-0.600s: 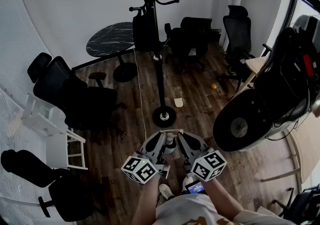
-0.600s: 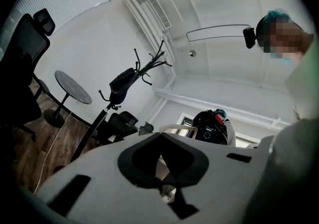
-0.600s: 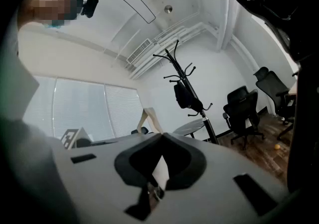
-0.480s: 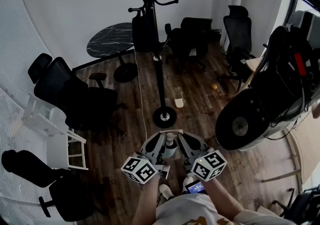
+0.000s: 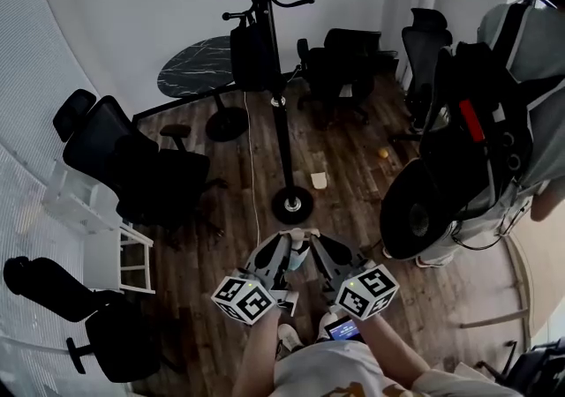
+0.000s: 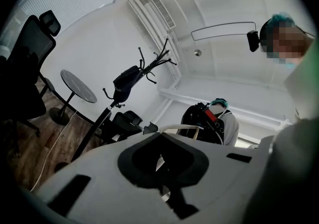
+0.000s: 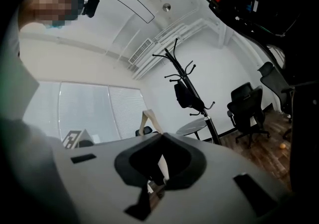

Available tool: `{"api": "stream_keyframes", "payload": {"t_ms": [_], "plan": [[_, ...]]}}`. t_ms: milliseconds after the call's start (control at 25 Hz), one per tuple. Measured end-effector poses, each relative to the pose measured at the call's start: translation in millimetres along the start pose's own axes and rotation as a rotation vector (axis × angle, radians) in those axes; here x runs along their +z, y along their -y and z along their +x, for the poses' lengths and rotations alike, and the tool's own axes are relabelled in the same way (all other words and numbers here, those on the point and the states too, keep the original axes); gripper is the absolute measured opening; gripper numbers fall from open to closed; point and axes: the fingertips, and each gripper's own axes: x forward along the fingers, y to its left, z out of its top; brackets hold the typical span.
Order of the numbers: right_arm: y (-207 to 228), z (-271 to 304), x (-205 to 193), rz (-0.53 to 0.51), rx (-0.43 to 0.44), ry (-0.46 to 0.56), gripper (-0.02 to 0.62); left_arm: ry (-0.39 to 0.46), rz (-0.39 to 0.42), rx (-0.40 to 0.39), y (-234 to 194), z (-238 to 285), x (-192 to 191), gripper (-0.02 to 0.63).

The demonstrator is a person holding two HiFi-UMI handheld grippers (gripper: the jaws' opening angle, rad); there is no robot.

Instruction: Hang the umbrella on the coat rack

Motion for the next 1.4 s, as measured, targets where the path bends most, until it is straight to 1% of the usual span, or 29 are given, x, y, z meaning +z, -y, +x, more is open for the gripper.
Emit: {"api": "stream_keyframes", "payload": {"t_ms": [120, 360, 680, 960, 1080, 1400], "plan": [[7, 6, 2, -0.004, 0.012, -0.006, 0.012, 0.021, -0.003, 0.007, -5, 8, 3, 0.018], [22, 2, 17, -0.031, 0.038, -0.011, 0.012, 0.055, 0.01, 0.019, 8, 27, 3, 0.018], [56, 35, 34, -0.035, 0.043, -0.006, 0.012, 0.063, 0.0, 0.035, -11, 65, 15, 0.018], [88, 83, 38, -0.042, 0.025, -0.017, 0.012, 0.057, -0.021, 0.015, -52, 110, 30, 0.018], [106, 111, 39, -0.04, 0.008, -0.027, 0.012, 0.045, -0.038, 0.008, -77, 130, 36, 0.018], [149, 186, 35, -0.021, -0.04, -0.035, 0.012, 0.0, -0.049, -0.018, -141, 182, 59, 0.018]]}}
